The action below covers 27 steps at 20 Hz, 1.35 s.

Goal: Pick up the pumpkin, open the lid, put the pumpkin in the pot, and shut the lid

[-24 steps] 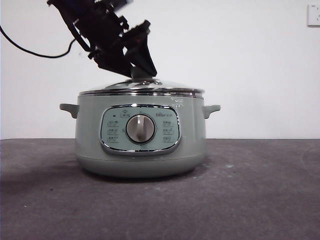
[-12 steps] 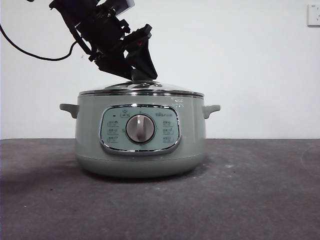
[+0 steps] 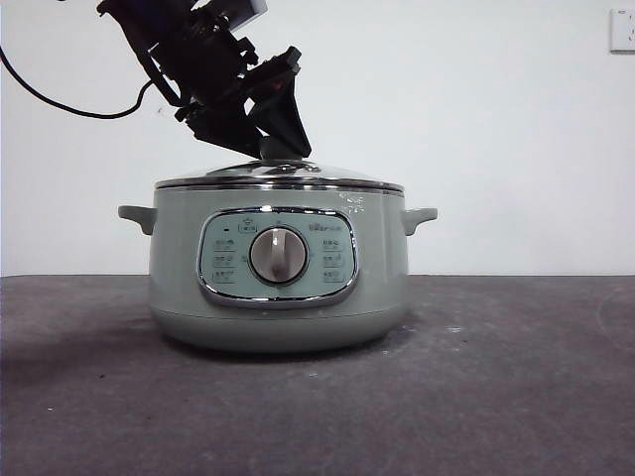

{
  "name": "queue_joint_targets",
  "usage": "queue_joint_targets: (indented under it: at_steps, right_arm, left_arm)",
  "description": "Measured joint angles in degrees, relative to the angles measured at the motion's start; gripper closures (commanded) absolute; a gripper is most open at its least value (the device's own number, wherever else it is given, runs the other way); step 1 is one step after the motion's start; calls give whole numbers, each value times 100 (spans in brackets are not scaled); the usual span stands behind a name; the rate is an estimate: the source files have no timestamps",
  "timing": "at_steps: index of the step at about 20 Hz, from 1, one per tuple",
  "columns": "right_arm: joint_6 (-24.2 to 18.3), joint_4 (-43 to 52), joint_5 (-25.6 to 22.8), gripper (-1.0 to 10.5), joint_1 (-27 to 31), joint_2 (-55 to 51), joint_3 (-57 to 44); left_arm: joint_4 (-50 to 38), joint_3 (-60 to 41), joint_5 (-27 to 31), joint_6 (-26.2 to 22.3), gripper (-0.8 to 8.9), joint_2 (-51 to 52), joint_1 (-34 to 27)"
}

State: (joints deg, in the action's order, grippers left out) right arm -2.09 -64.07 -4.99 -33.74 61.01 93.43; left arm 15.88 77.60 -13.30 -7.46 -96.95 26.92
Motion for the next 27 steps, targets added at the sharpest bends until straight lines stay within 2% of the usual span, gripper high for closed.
queue_joint_targets:
  at_steps: [7,11,15,18,19,20,22,23,24,27]
  right_arm:
    - [2,-289,267,381,0,4,0]
    - [17,-671,1110,383,0,4,0]
    - [17,-1047,1362,384,0,4,0]
    - [20,-1311,1998,405,0,4,0]
    - [20,-1335,2256,473,0,4,0]
    - [17,-1344,2448,549,0,4,0]
    - [13,-1344,2785,757,0,4,0]
    - [-2,-1346,2898,849,0,4,0]
    - [-11,-1346,3001,940,0,4,0]
    - [-55,-1346,3141,957,-2,4,0]
  left_arm:
    - [490,2,31,-2,310,184,0]
    - [1255,-4,28,22,310,957,0]
    - [2293,-2,-46,111,311,2041,0]
    - [3178,-2,-251,122,316,2841,0]
    - [3475,-4,-448,151,349,3108,0]
    - [3703,-2,-627,151,438,3305,0]
    - [4172,-2,-973,153,737,3648,0]
    - [4323,-2,-1060,155,833,3738,0]
    - [4457,-2,-1141,157,819,3814,0]
    - [4699,-2,-1239,164,820,3965,0]
